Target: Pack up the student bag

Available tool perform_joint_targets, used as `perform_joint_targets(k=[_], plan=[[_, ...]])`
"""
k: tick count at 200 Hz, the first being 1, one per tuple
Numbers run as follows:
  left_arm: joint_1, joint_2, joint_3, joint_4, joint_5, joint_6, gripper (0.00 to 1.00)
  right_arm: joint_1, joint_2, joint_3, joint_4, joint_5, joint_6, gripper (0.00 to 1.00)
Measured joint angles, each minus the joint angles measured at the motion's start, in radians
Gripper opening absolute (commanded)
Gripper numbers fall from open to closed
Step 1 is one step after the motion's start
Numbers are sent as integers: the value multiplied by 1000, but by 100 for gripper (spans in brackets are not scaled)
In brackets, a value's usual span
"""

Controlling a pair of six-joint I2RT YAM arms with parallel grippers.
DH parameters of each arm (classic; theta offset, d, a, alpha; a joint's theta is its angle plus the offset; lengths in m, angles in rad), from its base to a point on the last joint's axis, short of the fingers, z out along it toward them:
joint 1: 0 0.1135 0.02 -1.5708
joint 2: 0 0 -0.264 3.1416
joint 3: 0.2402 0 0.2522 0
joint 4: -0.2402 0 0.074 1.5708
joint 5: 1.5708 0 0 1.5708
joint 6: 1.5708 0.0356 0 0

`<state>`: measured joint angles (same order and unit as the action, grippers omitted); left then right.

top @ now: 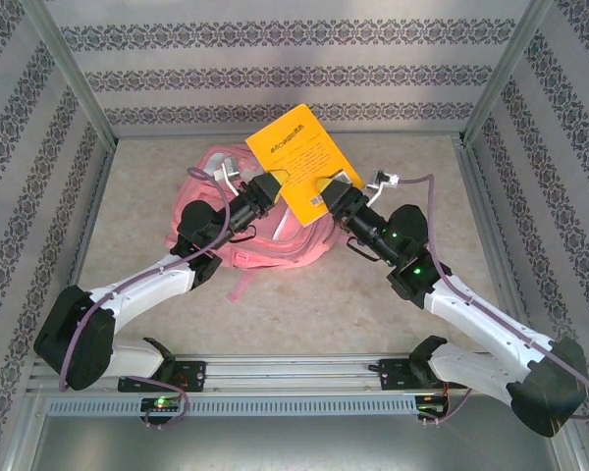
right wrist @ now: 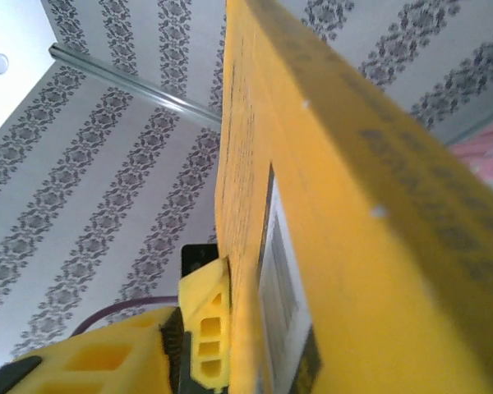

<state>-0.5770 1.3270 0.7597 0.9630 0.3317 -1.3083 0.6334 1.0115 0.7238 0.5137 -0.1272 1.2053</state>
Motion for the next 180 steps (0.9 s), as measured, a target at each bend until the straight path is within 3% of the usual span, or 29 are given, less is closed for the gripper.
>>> perform_joint_targets(k=[24,29,52,67,122,180], plan=[[-11,-1,0,-10,-16,8,0,5,7,0,0,33,-3,5],[-11,-2,0,-17,-16,11,4,5,6,0,-2,34,-7,0],[-13,-18,0,-66,-18,29,32,1,-8,1,-51,37,-11,0],[-17,-48,0,-161,-7,71,39,-18,-42,6,-151,23,-23,0],[-11,-32,234,-763,34,379,48,-193,-222,32,-684,-27,-139,0],[6,262,485,-1135,-9,634,53,-260,-299,93,-1091,-85,-286,0]])
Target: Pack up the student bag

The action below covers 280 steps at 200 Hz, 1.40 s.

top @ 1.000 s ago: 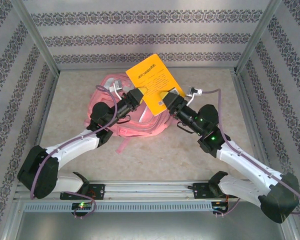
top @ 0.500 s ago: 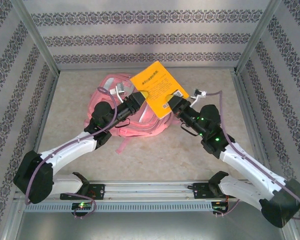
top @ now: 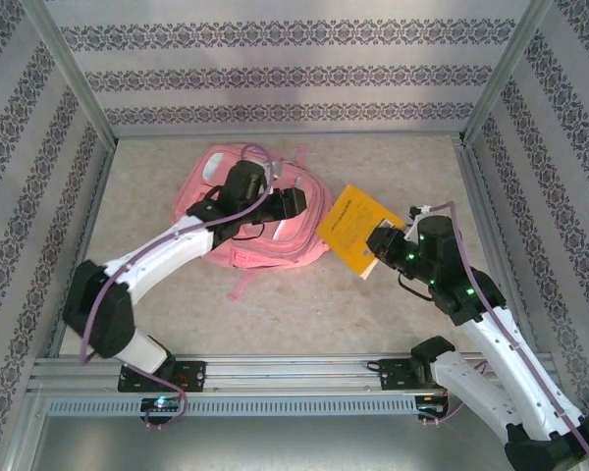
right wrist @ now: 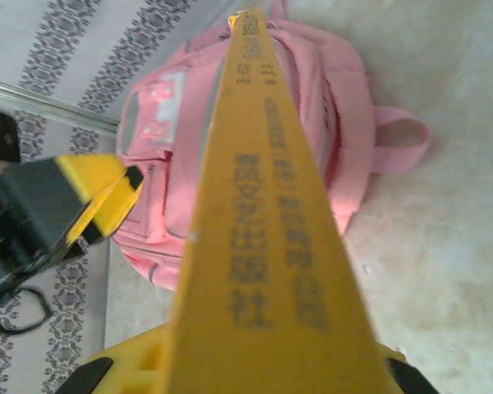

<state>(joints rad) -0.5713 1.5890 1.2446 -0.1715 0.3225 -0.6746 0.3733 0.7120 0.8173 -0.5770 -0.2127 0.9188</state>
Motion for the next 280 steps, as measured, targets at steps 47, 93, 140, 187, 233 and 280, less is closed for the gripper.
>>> perform_joint_targets(k=[47,93,140,187,233,280], plan=[[47,191,134,-93,-38,107,53,-39,-12,21,-119,-82,-54,0],[50,291,215,-109,-26,146,52,-87,-32,51,-190,-127,-102,0],[50,322,209,-105,29,140,28,-158,-17,54,-190,-186,-116,0],[57,327,207,-114,47,154,0,-213,39,72,-193,-222,-137,0],[58,262,207,-164,43,164,0,-221,64,141,-231,-139,-179,0],[79,32,166,-241,37,165,0,-221,111,155,-232,-95,-187,0]])
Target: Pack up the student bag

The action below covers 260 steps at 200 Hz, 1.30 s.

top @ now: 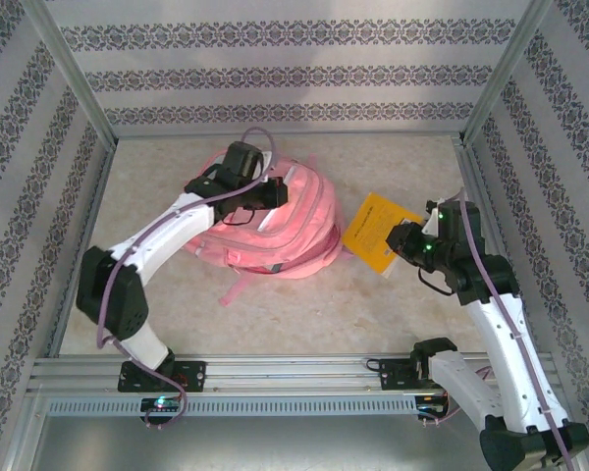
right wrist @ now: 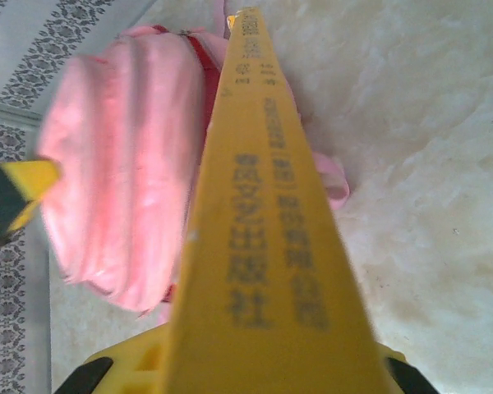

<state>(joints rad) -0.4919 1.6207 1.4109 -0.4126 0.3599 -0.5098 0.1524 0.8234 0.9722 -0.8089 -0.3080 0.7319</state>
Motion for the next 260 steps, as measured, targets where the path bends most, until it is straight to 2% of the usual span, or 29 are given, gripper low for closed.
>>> perform_joint_targets(k=[31,61,97,107,122,154,212,260], plan=[[3,-95,-5,-58,6,2,0,0,50,-3,64,-47,50,0],[3,-130,-7,-127,28,21,0,27,102,-61,264,-173,206,0],[3,-133,-8,-175,77,44,45,89,149,-178,525,-261,457,0],[1,-135,-8,-185,84,44,52,95,151,-205,576,-267,513,0],[-5,-135,6,-217,76,60,58,94,153,-233,632,-270,579,0],[-54,-134,95,-306,29,97,62,106,153,-260,716,-277,650,0],[-236,-6,281,-381,-54,160,64,117,153,-269,762,-276,689,0],[-280,142,339,-417,-113,174,63,121,153,-271,773,-277,705,0]])
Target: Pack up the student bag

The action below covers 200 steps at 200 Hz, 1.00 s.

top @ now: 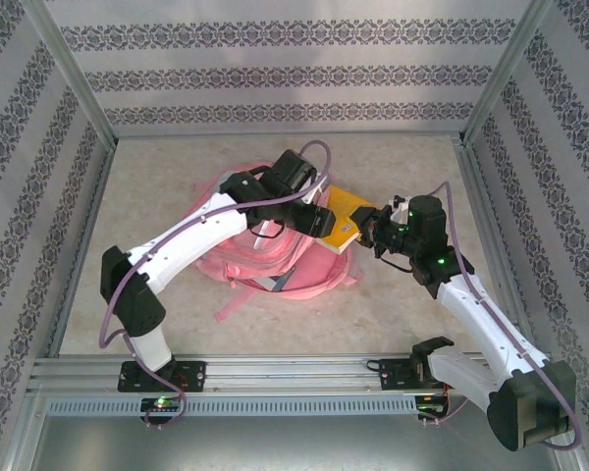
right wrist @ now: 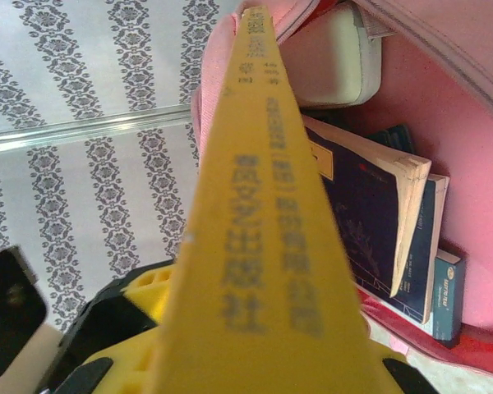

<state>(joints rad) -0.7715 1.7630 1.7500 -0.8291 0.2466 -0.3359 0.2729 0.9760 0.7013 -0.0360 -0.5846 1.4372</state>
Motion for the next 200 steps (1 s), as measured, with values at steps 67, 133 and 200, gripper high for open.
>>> perform_joint_targets(k=[67,133,200], plan=[[-27,41,40,-35,-151,47,8,0,-5,-13,21,5,8,0],[-10,41,158,-127,-246,79,0,0,-56,-22,-30,-10,-86,0],[49,-9,306,-259,-334,98,0,11,-142,-169,-74,-32,-246,0]])
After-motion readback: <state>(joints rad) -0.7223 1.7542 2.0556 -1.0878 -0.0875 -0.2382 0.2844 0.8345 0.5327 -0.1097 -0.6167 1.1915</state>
